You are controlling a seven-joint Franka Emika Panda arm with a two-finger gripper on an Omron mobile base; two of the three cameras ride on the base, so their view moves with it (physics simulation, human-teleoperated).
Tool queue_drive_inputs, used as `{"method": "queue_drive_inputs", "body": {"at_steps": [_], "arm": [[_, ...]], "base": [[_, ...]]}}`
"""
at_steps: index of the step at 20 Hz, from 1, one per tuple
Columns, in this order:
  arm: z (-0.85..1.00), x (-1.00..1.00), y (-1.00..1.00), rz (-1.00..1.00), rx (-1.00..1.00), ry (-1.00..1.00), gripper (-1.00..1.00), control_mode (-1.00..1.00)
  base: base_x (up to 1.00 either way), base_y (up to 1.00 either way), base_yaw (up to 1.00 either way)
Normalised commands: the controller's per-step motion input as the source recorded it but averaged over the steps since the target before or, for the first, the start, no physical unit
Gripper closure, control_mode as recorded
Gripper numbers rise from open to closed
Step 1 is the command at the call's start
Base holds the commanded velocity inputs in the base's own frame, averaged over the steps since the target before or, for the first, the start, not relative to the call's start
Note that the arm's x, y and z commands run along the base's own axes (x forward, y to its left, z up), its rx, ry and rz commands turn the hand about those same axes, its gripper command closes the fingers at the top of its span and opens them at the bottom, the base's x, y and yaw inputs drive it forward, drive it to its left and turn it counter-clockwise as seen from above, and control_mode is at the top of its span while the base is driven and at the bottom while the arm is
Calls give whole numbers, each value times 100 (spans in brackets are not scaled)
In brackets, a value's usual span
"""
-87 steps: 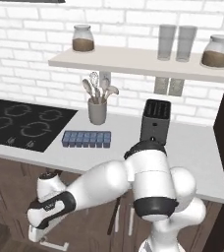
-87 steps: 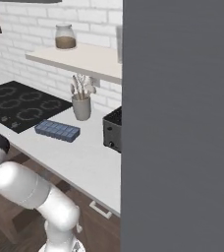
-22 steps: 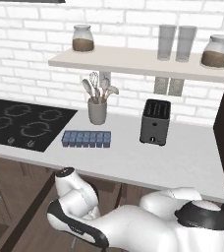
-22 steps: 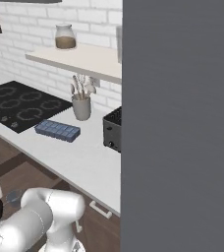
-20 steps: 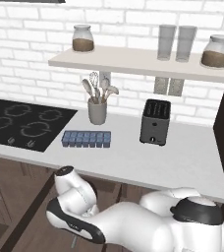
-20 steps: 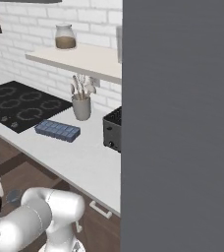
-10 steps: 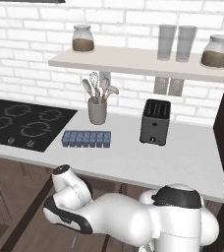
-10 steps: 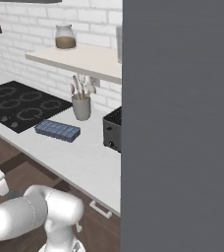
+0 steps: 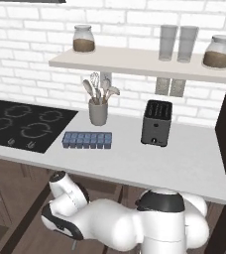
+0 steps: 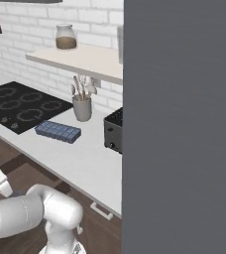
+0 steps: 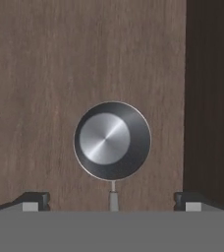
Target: Pick the measuring cup from the drawer and place it on the counter.
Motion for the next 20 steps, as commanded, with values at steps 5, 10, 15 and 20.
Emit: {"method": "queue_drive_inputs", "body": {"at_steps": [5, 10, 15, 20], "arm": [[-29, 18, 10, 0, -2, -4, -100, -100], [-15, 22, 6, 0, 0, 0, -100, -100], [-25, 17, 4, 0, 0, 0, -100, -100], [-47, 1, 3, 1, -2, 0, -100, -100]], "base": [[0, 0, 0], [0, 0, 0], [0, 0, 0], [0, 0, 0]]}}
